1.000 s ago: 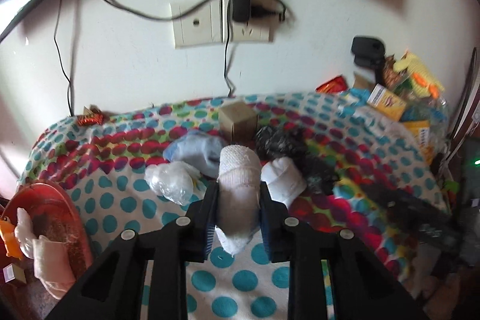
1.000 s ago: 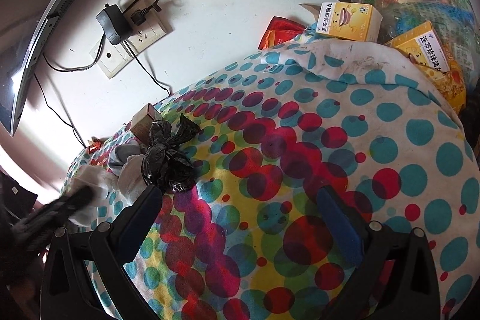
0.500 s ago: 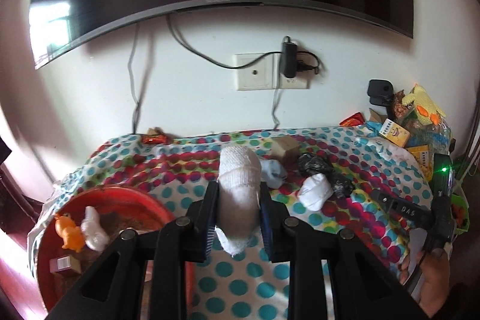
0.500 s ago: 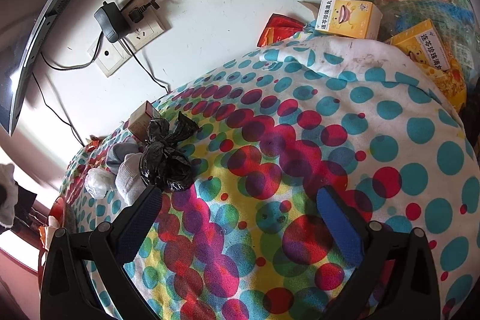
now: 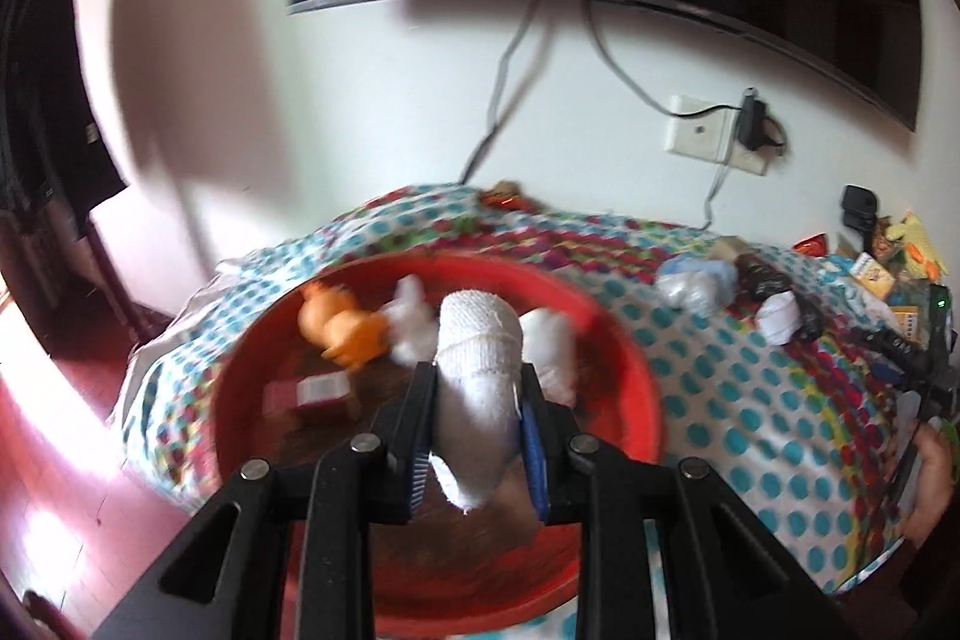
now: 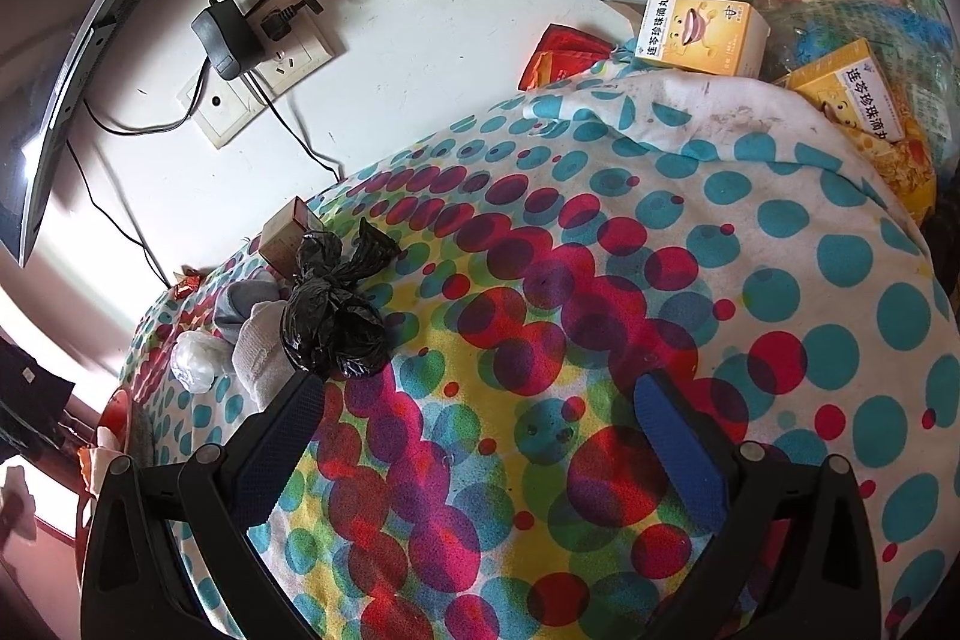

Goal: Organize objects
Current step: 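Carry the white sock into the red tray and release it with the left gripper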

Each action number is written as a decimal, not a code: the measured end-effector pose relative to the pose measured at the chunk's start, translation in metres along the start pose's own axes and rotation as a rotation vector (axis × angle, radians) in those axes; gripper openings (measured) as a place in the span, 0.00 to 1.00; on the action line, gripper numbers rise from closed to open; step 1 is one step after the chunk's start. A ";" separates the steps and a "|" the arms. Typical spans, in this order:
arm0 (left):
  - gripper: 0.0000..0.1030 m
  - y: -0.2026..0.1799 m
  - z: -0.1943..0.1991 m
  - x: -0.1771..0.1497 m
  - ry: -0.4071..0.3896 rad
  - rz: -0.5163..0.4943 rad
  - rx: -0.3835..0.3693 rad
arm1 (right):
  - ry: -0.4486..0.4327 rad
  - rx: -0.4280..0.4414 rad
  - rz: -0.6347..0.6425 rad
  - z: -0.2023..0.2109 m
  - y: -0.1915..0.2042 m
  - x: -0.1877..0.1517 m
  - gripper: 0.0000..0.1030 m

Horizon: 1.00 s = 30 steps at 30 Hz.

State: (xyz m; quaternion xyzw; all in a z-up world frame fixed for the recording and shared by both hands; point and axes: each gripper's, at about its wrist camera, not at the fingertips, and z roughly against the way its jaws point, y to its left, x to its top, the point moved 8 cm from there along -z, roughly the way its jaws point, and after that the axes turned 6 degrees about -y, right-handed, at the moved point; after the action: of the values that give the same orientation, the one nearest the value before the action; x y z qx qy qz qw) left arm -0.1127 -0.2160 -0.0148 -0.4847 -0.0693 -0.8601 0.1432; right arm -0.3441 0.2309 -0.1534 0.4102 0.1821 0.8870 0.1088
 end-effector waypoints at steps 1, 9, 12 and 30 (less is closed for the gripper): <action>0.25 0.013 0.002 -0.007 0.012 0.013 0.015 | 0.001 -0.001 0.001 0.000 0.000 0.000 1.00; 0.25 0.078 0.011 -0.024 0.029 0.070 0.114 | 0.000 0.003 -0.002 0.001 0.000 -0.001 1.00; 0.25 0.086 0.008 -0.024 0.031 0.076 0.131 | 0.000 0.003 -0.002 0.001 0.000 0.000 1.00; 0.25 0.081 -0.040 -0.062 0.150 0.067 0.156 | 0.001 0.003 -0.002 0.001 0.001 -0.001 1.00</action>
State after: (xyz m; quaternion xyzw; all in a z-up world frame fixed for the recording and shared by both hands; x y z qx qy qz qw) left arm -0.0898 -0.2924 -0.0903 -0.4084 -0.1088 -0.8806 0.2141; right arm -0.3427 0.2300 -0.1525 0.4098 0.1838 0.8868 0.1089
